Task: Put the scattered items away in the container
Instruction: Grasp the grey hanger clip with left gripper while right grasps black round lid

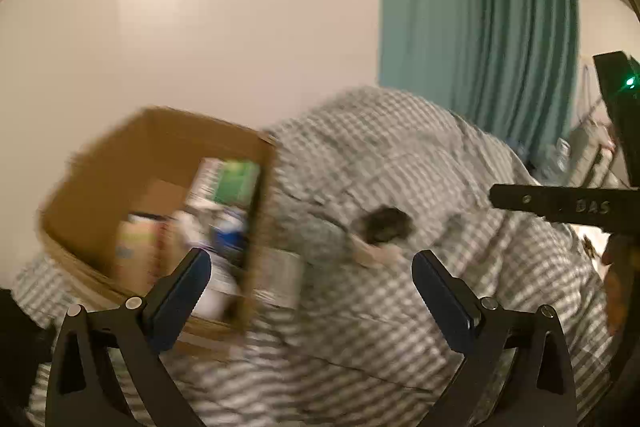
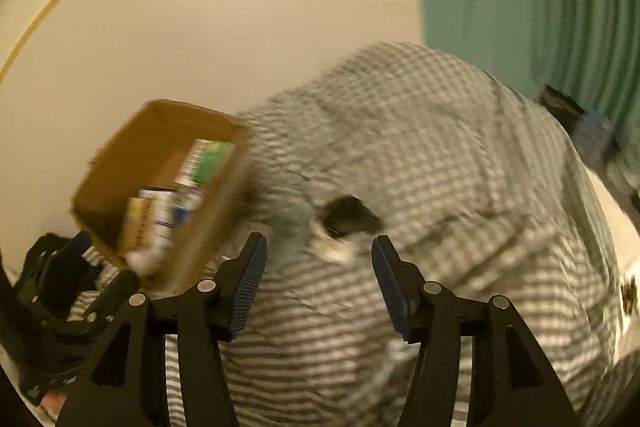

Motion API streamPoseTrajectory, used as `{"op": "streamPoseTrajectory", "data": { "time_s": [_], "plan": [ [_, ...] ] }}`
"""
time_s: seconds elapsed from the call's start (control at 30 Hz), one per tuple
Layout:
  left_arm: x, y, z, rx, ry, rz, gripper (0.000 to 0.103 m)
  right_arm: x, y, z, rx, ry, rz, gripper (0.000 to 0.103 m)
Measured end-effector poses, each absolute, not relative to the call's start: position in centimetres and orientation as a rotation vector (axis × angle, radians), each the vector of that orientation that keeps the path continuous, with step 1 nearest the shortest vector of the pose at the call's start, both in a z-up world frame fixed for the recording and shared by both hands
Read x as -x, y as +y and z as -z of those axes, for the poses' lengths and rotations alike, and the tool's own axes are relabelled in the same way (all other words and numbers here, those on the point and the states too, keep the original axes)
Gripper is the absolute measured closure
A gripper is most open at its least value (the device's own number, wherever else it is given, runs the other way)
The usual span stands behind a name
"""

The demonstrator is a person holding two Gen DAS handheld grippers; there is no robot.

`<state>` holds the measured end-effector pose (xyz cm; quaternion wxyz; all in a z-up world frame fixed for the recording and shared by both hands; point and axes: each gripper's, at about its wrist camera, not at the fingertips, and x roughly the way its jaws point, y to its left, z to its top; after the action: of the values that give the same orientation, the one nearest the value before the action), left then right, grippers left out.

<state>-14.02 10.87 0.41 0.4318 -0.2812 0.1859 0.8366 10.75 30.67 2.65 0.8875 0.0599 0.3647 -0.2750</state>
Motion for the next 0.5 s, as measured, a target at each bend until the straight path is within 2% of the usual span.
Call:
{"op": "streamPoseTrajectory", "data": {
  "time_s": [0.2,0.33,0.5],
  "plan": [
    [13.1,15.6,7.0,0.76,0.611,-2.062,0.0,-7.9,24.9,1.0,-0.202,0.829,0.639,0.048],
    [15.1,18.1,11.7,0.801,0.681,-2.06,0.0,-9.0,22.9,1.6,-0.205,0.852,0.601,0.048],
    [17.4,20.1,14.9,0.758,0.733,-2.082,0.0,-11.8,20.9,3.0,-0.257,0.865,0.554,0.048]
  ]
}}
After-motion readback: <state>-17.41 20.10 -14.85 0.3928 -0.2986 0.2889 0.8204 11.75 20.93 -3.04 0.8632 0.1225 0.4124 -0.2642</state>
